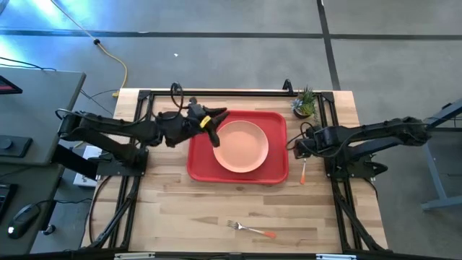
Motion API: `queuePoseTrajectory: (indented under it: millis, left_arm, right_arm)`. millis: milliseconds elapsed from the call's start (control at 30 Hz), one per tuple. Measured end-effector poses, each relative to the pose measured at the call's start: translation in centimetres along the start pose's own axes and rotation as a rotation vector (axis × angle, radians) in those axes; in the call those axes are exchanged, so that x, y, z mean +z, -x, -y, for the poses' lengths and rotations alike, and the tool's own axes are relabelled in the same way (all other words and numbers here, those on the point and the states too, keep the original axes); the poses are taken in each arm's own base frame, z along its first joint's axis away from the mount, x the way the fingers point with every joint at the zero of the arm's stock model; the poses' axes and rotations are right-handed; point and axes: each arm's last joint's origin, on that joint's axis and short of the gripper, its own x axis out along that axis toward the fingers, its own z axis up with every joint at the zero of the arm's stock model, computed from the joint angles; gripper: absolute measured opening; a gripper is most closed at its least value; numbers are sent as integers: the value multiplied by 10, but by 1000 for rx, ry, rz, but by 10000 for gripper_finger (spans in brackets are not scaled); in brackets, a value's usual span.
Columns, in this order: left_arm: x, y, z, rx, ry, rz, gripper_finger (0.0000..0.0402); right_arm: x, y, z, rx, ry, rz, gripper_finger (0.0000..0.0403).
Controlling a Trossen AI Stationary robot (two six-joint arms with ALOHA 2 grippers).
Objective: Pick and place plate/cup/fork/spoon on tray
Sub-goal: Put the orange spoon on the red tray to the right of the orange plate
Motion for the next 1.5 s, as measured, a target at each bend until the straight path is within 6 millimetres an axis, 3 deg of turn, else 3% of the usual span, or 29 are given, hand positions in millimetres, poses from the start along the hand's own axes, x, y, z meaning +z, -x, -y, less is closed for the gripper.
queuePoseTrajectory:
  millis: [200,300,433,667,833,900,1067,1333,1500]
  left_arm:
    - [-9,-3,-6,28,21,-84,65]
    - [-9,-3,-13,49,-19,-104,65]
    - [-2,1,-37,91,-98,-145,64]
    - [11,19,-89,119,-123,-239,64]
    - [9,25,-110,78,-108,-321,64]
    - [6,25,-114,53,-102,-360,64]
    - [4,24,-119,53,-95,-384,64]
    - [4,24,-118,50,-69,-373,64]
    - [2,14,-117,63,-41,-355,64]
  right_arm:
    - [4,-4,-3,-107,-43,43,182]
    - [7,-13,-11,-115,3,-38,170]
    - [8,-25,-32,-16,42,-131,152]
    - [0,-44,-32,-243,-74,-247,134]
    - [-1,-52,-48,-147,-77,-241,133]
    - [-2,-58,-51,-118,-85,-230,133]
    - [-7,-74,-37,-206,-104,-275,133]
    - [-5,-52,-33,-170,-87,-246,133]
    - [-8,-56,-21,-187,-76,-259,133]
